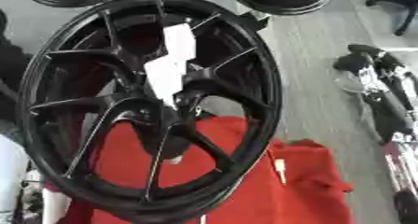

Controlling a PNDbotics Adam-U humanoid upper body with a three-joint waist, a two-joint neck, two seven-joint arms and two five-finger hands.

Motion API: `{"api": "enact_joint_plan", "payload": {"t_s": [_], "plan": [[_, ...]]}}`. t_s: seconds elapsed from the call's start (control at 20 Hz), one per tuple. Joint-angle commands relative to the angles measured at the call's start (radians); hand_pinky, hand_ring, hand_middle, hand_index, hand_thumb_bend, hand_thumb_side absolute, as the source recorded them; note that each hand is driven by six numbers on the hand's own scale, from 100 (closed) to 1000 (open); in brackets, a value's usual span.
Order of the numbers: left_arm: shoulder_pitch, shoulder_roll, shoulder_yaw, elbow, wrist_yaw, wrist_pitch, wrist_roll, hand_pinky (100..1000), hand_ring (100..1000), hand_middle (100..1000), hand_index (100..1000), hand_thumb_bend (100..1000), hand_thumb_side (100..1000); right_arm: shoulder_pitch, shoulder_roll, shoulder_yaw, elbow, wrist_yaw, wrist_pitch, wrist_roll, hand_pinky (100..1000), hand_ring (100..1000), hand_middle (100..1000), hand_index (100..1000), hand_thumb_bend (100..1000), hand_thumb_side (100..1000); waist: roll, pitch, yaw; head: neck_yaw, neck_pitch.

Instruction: Pull the pin out of the wheel hub.

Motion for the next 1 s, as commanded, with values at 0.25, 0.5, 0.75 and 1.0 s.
{"api": "enact_joint_plan", "payload": {"t_s": [0.25, 0.5, 0.75, 1.0], "plan": [[-0.003, 0.01, 0.001, -0.01, -0.008, -0.001, -0.002, 826, 836, 819, 841, 100, 804, -0.007, -0.022, -0.003, -0.01, 0.005, -0.004, -0.003, 906, 680, 597, 761, 100, 540, 0.0, -0.014, 0.001, 0.003, -0.008], [-0.001, 0.014, 0.0, -0.01, -0.009, 0.0, -0.001, 828, 837, 821, 842, 100, 801, -0.025, -0.092, 0.01, -0.059, -0.007, -0.021, 0.012, 902, 682, 600, 768, 100, 525, 0.0, -0.017, -0.001, 0.001, 0.001], [-0.001, 0.019, -0.006, -0.008, -0.008, 0.0, -0.007, 829, 838, 821, 842, 100, 797, -0.09, -0.282, 0.046, -0.137, -0.038, -0.071, 0.034, 890, 691, 612, 780, 100, 467, -0.002, -0.026, 0.003, -0.007, 0.012], [0.004, 0.026, -0.011, -0.005, -0.008, 0.0, -0.012, 829, 838, 821, 841, 100, 796, -0.175, -0.472, 0.1, -0.141, -0.045, -0.127, 0.058, 876, 699, 622, 790, 100, 418, -0.007, -0.037, 0.013, -0.01, 0.022]]}}
